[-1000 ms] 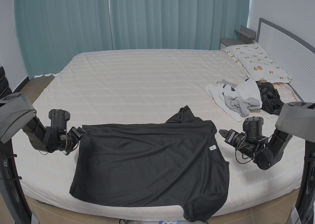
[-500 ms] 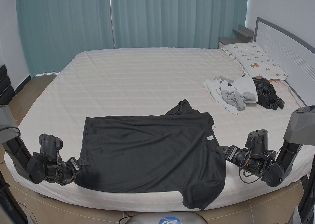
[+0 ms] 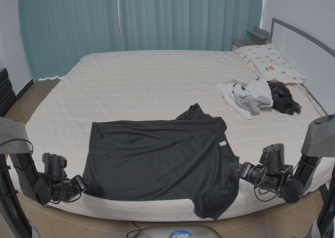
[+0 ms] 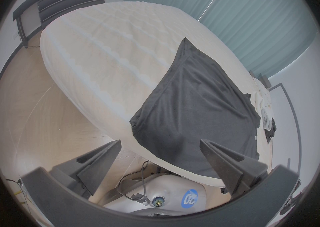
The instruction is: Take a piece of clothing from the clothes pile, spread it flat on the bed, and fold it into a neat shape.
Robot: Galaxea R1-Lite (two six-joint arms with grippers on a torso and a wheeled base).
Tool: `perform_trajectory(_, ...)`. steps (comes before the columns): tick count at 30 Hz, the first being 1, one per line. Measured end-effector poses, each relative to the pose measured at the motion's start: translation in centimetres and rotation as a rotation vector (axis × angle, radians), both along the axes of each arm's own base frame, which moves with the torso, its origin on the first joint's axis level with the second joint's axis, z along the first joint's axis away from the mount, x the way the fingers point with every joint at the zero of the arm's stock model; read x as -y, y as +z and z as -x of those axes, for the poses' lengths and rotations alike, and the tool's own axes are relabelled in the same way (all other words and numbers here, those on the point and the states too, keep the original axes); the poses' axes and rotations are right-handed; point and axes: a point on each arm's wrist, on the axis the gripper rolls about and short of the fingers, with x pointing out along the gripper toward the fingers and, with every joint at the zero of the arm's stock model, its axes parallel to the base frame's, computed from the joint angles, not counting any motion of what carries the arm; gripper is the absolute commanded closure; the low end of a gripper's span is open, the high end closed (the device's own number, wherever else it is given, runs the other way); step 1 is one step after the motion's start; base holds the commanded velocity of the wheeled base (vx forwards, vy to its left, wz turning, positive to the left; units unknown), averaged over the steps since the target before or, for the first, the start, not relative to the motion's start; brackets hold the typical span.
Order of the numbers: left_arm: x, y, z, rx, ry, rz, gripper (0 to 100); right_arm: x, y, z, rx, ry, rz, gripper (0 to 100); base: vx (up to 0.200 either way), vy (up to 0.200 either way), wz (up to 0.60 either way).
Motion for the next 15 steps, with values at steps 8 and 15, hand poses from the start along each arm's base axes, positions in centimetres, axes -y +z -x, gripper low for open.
perform_trajectory(8, -0.2, -1.7, -0.5, -0.039, 0.008, -0.015, 0, -0.1, -0.1, 0.0, -0.004, 0.008, -0.003, 0, 0.0, 0.0, 0.0)
perform_trajectory(15, -0.3, -2.4, -1.9, -0.028, 0.01, -0.018, 0, -0.3, 0.1, -0.4, 0.018, 0.009, -0.012, 0, 0.0, 0.0, 0.0)
